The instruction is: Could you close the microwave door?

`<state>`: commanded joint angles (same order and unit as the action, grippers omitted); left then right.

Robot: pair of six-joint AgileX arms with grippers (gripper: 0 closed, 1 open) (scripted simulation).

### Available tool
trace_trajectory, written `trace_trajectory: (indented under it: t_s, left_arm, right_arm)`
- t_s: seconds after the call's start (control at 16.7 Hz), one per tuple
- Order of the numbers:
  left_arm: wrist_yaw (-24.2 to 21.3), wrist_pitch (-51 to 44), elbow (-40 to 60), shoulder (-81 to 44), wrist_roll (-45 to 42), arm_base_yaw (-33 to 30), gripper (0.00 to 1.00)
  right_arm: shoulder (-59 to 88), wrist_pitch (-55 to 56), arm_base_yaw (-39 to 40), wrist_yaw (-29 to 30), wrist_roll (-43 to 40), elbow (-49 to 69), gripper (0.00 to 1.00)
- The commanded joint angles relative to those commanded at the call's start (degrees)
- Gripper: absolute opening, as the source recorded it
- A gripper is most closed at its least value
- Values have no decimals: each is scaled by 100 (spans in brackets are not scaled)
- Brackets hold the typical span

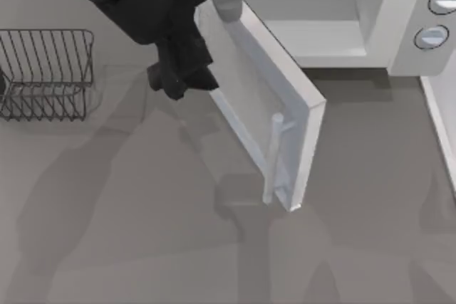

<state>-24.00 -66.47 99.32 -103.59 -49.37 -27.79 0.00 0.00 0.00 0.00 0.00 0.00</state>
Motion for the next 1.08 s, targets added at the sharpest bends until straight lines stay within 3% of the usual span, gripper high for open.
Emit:
trace_trajectory:
  t_s: [0.18, 0.24, 1.08]
  left_arm:
    - [0, 0, 0, 0, 0, 0, 2]
    - [0, 0, 0, 0, 0, 0, 0]
    - [89, 62, 205, -184, 274, -258, 0]
  right_arm:
    - [0, 0, 0, 0, 0, 0, 100]
    - [0, 0, 0, 0, 0, 0, 100]
    - [0, 0, 0, 0, 0, 0, 100]
